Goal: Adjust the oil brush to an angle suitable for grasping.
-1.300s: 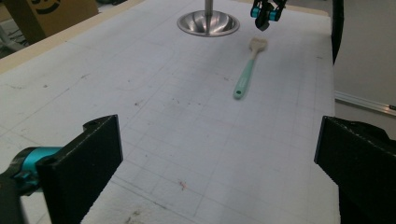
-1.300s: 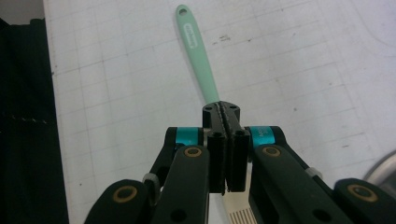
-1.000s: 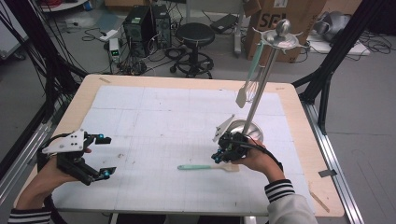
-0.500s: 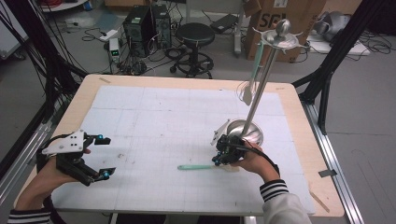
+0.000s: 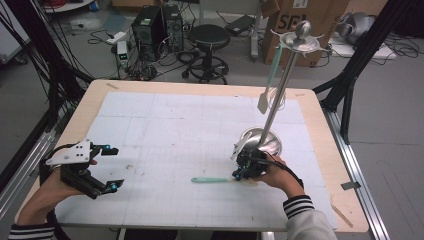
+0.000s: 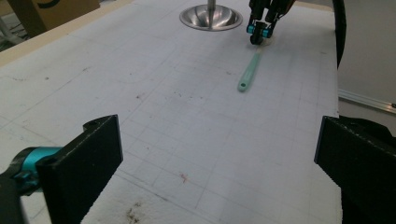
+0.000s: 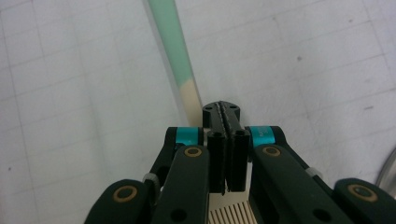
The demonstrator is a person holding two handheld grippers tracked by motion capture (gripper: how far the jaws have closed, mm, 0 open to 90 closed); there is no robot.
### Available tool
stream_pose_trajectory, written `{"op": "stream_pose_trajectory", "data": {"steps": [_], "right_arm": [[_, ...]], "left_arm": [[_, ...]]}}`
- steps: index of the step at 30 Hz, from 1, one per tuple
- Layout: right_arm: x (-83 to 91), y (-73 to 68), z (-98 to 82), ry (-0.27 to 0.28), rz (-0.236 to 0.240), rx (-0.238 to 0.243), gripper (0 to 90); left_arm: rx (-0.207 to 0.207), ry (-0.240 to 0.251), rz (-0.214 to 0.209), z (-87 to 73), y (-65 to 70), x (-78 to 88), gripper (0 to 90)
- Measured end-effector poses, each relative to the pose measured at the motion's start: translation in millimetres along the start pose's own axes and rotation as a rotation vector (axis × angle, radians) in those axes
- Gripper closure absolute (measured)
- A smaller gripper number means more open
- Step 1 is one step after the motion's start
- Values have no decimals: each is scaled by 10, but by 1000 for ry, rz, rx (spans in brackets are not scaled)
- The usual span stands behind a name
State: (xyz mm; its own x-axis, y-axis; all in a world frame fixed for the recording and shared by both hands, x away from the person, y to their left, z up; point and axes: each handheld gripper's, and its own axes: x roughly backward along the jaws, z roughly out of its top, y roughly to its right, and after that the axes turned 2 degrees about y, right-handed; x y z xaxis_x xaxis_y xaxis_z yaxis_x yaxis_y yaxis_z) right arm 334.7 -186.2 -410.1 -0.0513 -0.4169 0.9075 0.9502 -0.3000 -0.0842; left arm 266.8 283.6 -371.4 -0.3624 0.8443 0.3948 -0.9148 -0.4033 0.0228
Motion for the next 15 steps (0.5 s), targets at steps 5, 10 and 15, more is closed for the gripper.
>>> {"op": "stream_pose_trajectory", "data": {"steps": [5, 10, 15], "right_arm": [[34, -24, -123, 0, 1, 10, 890], [76, -62, -257, -5, 6, 0, 890], [122, -110, -361, -8, 6, -1, 890]], "left_arm": [[-1, 1, 0, 1, 1, 2, 16], [0, -5, 1, -3, 1, -13, 17], [2, -8, 1, -4, -4, -22, 16]]}}
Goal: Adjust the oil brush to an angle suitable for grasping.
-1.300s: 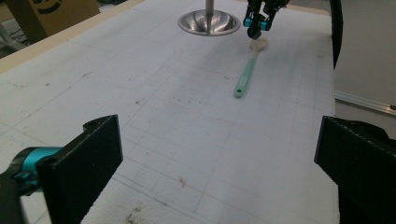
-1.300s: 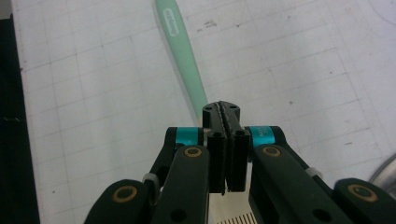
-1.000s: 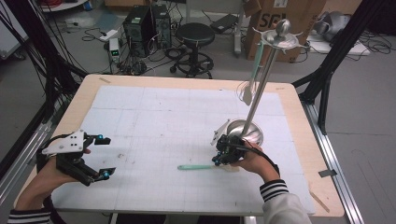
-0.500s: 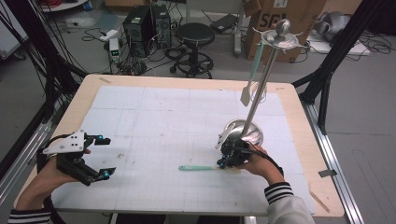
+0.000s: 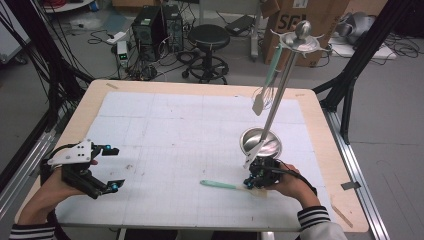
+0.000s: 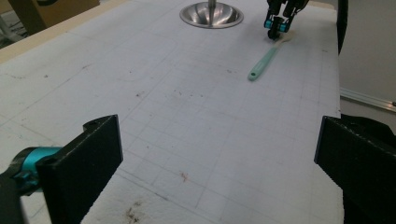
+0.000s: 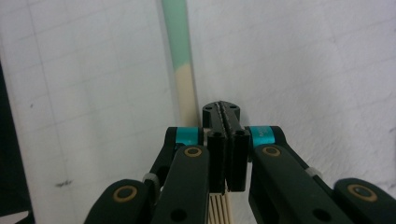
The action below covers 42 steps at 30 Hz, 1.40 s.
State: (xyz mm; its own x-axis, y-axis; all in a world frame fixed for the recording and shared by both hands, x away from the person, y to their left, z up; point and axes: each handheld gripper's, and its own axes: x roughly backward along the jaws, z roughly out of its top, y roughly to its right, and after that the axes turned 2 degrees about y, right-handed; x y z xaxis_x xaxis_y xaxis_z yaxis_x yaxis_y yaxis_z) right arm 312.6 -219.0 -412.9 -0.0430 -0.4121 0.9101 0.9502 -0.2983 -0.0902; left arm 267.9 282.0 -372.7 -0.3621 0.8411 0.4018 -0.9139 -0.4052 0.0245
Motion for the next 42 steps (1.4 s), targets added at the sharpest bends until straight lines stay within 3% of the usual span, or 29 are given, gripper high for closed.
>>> {"op": "stream_pose_trajectory", "data": {"steps": [6, 10, 15, 19, 23, 27, 29, 32, 42], "right_arm": [[63, -44, -99, -16, -7, -10, 890], [131, -54, -134, 14, -11, -13, 886], [289, -82, -144, 67, -32, -21, 763], [439, -120, -140, 153, -37, -16, 577], [586, -170, -147, 177, -20, -11, 404], [681, -198, -147, 224, -54, -17, 98], [723, -213, -137, 266, -76, -27, 0], [796, -229, -105, 311, -107, -54, 0], [907, -295, 10, 295, -122, -25, 1]], "left_arm": [[0, -1, 0, 0, -6, -5, 17], [0, 0, -3, 5, -14, -12, 16], [1, 9, -18, 16, -34, -42, 17], [1, 7, -25, 20, -41, -67, 17], [0, 1, -30, 21, -46, -96, 16], [-11, -4, -30, 26, -31, -93, 17], [-10, 2, -28, 32, -24, -83, 17], [-6, 10, -30, 33, -20, -77, 16], [-11, 14, -32, 38, -30, -57, 17]]}}
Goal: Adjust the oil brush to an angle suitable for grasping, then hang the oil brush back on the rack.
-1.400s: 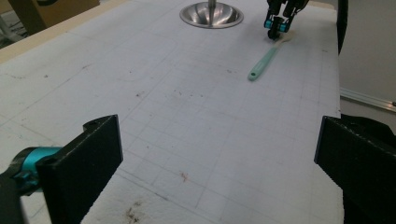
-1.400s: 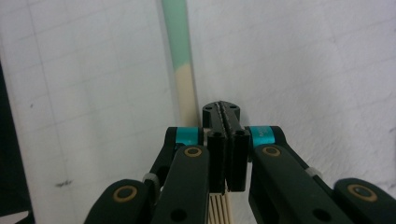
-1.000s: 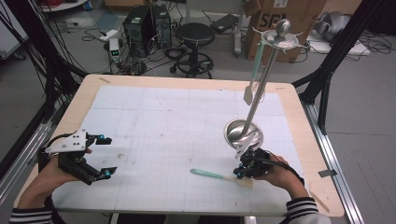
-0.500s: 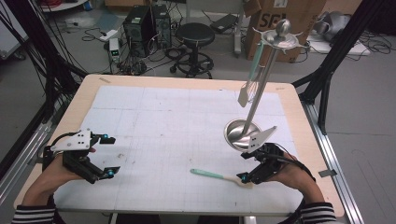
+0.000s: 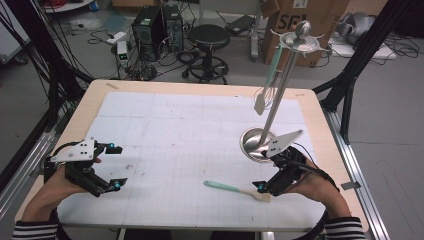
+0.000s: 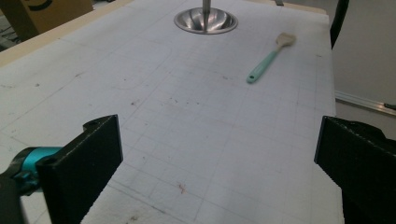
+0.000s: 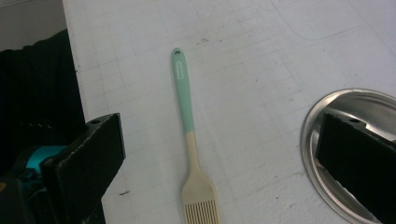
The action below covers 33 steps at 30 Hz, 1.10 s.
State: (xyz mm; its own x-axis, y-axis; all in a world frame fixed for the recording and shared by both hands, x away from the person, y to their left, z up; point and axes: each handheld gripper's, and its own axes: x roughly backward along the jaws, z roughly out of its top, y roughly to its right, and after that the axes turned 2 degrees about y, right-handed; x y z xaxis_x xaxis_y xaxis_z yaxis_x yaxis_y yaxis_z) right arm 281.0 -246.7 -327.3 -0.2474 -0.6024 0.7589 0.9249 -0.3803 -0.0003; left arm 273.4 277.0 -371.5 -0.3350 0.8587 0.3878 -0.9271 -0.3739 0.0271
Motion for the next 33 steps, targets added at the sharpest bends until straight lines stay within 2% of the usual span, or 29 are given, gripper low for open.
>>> {"op": "stream_pose_trajectory", "data": {"steps": [5, 11, 14, 17, 22, 26, 33], "right_arm": [[26, -13, 20, -9, -6, 8, 1], [-50, -38, 11, -46, -21, 13, 1], [-113, -52, 3, -60, -14, 8, 1], [-199, -68, 1, -94, -3, 23, 1], [-348, -90, 3, -116, -3, 39, 1], [-458, -113, 0, -166, -5, 49, 1], [-600, -154, -13, -227, 33, 80, 1]], "left_arm": [[6, 4, 5, -1, 3, 4, 17], [5, 2, 10, 2, 6, 16, 16], [2, 2, 15, 3, 17, 21, 17], [2, 2, 17, 6, 26, 24, 17], [-3, 1, 15, 8, 29, 29, 17], [-1, 5, 14, 9, 38, 27, 16], [-6, 7, 13, 13, 37, 40, 16]]}}
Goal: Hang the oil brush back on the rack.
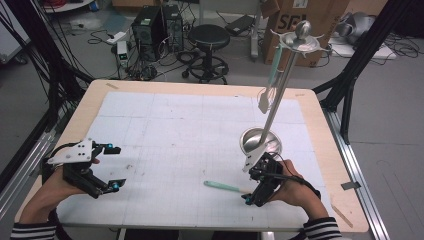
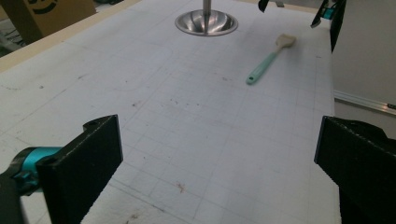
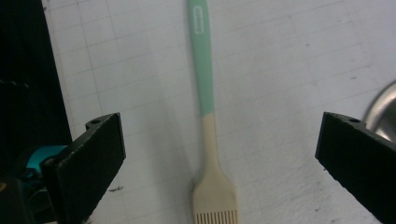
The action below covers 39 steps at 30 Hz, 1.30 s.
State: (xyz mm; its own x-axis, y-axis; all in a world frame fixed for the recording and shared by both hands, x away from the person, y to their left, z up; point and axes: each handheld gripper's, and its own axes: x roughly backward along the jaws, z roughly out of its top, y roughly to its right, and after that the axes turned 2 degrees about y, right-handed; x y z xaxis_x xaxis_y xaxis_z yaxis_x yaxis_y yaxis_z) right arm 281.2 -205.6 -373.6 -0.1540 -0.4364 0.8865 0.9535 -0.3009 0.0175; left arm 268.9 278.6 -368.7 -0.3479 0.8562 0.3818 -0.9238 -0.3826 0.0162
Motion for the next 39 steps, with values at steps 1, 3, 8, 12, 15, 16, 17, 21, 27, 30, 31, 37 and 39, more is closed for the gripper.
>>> {"op": "stream_pose_trajectory", "data": {"steps": [1, 3, 8, 12, 15, 16, 17, 21, 27, 30, 31, 37, 39], "right_arm": [[-19, -1, -1, -5, 3, 2, 1], [-62, -3, -5, -19, 11, 0, 1], [-182, -9, -7, -79, 33, 17, 10], [-252, 0, -19, -90, 45, 7, 40], [-289, 1, -29, -111, 45, 1, 61], [-298, 2, -31, -119, 42, 8, 71], [-311, 1, -33, -115, 42, 15, 85], [-339, -7, -26, -136, 42, 17, 165], [-361, -14, -31, -159, 63, 18, 308], [-353, -11, -34, -158, 60, 10, 392], [-353, -2, -36, -160, 59, 15, 418], [-368, 7, -38, -184, 64, 8, 546], [-371, 16, -36, -190, 63, 14, 587]], "left_arm": [[3, 2, 0, 0, 3, -2, 17], [3, 2, -1, 0, 5, -2, 17], [6, 6, 0, 1, 8, 0, 16], [5, 4, 1, 1, 8, 0, 16], [5, 3, 0, 1, 10, -1, 17], [4, 3, 0, 1, 9, -1, 16], [5, 4, 0, 1, 9, -1, 17], [6, 0, -1, 0, 14, -5, 17], [6, 2, -3, 0, 14, -4, 17], [1, -1, -4, 0, 12, -7, 16], [-1, -3, -7, 0, 12, -9, 17], [3, -2, -5, -1, 11, -9, 17], [2, -3, -6, -1, 9, -10, 17]]}}
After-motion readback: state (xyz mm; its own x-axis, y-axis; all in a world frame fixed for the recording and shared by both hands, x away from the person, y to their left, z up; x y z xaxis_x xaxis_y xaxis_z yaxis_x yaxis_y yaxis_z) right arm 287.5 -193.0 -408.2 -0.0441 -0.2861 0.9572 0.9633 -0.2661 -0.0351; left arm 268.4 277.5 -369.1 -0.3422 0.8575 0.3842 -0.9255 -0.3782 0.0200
